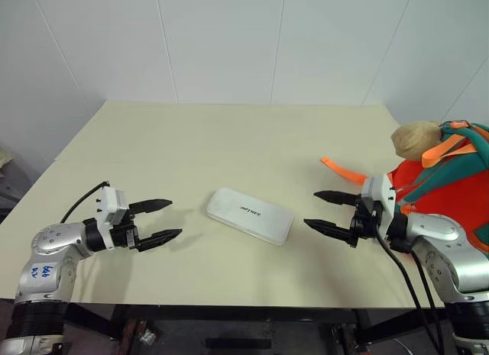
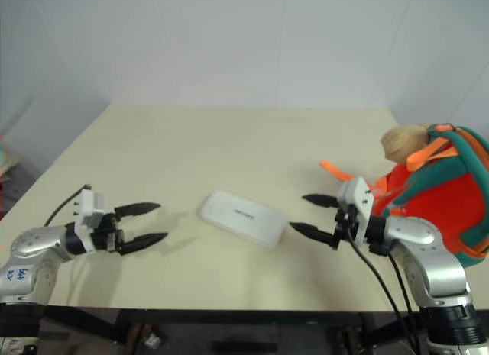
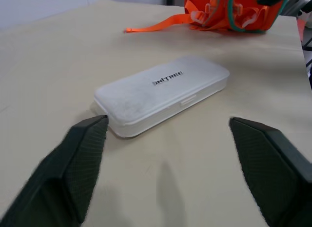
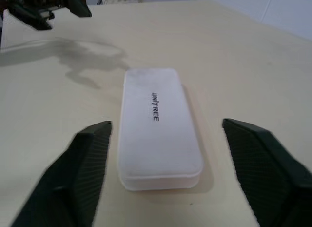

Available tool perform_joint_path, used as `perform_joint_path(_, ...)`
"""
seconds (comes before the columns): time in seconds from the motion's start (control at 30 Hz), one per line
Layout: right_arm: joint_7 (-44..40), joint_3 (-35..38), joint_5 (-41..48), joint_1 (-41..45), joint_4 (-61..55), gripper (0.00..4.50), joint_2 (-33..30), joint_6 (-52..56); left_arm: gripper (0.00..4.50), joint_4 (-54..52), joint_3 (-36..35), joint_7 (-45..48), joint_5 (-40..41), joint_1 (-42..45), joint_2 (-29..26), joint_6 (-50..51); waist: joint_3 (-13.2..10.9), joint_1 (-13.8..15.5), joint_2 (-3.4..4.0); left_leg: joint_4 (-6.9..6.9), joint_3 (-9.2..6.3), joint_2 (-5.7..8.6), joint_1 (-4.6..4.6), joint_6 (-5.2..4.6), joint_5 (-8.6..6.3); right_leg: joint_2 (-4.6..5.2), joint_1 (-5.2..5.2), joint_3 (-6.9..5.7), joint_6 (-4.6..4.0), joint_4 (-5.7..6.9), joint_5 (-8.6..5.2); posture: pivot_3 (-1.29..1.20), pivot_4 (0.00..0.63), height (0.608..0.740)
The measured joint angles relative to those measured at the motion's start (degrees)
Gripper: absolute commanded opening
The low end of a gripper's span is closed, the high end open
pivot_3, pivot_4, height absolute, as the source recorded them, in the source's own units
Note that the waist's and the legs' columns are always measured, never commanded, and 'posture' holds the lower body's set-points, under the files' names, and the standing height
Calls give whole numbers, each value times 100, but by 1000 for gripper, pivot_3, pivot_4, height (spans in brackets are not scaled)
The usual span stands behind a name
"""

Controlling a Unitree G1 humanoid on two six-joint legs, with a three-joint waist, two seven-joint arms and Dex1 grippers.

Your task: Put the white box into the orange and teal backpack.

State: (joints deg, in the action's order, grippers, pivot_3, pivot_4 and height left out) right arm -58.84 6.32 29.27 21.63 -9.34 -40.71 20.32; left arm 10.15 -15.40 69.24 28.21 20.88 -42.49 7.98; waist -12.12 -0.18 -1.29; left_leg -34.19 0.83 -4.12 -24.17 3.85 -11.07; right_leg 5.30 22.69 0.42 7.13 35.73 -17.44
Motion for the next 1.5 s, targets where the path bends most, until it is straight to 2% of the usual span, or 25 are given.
perform_joint_path(0.23,240,-246,75,-540,-408,263,275,325,877,883,-51,-228,-182,411,-99,-296,0,13,-2,-6,1,1,-1,0,0,1,-1,0,1,1,2,0,150,740)
perform_joint_path(0.27,287,-262,64,-564,-447,0,277,331,505,945,6,-196,-204,545,-90,-321,1,19,-4,-8,1,1,-1,-1,0,1,-3,0,0,0,3,0,150,740)
perform_joint_path(0.33,457,-240,10,-684,-462,0,307,339,36,1315,189,-116,-361,874,-6,-521,5,35,-8,-8,0,2,2,-1,0,1,-8,-1,0,-3,3,0,150,740)
perform_joint_path(0.67,1298,-521,-911,-656,375,0,649,312,36,3346,710,-787,-1283,2235,725,-1465,7,-5,-12,-14,3,1,0,-1,1,-3,-2,0,9,4,10,0,150,740)
perform_joint_path(0.87,1423,-718,-1025,-500,405,0,900,342,36,4183,899,-1100,-1657,2507,1110,-1973,6,15,-13,-13,3,1,-3,-1,1,-3,-2,0,12,4,11,0,150,740)
perform_joint_path(1.23,1787,-939,-1078,-507,93,0,1319,569,36,5069,974,-1563,-1921,2898,1744,-2383,7,20,-15,-17,2,2,-5,-1,1,-3,-2,-1,15,5,13,0,150,740)
perform_joint_path(1.5,1818,-971,-1209,-397,297,0,1330,513,36,5360,895,-1533,-1931,3039,1830,-2443,7,12,-15,-18,3,2,-5,-1,1,-4,-2,0,17,4,14,0,150,740)
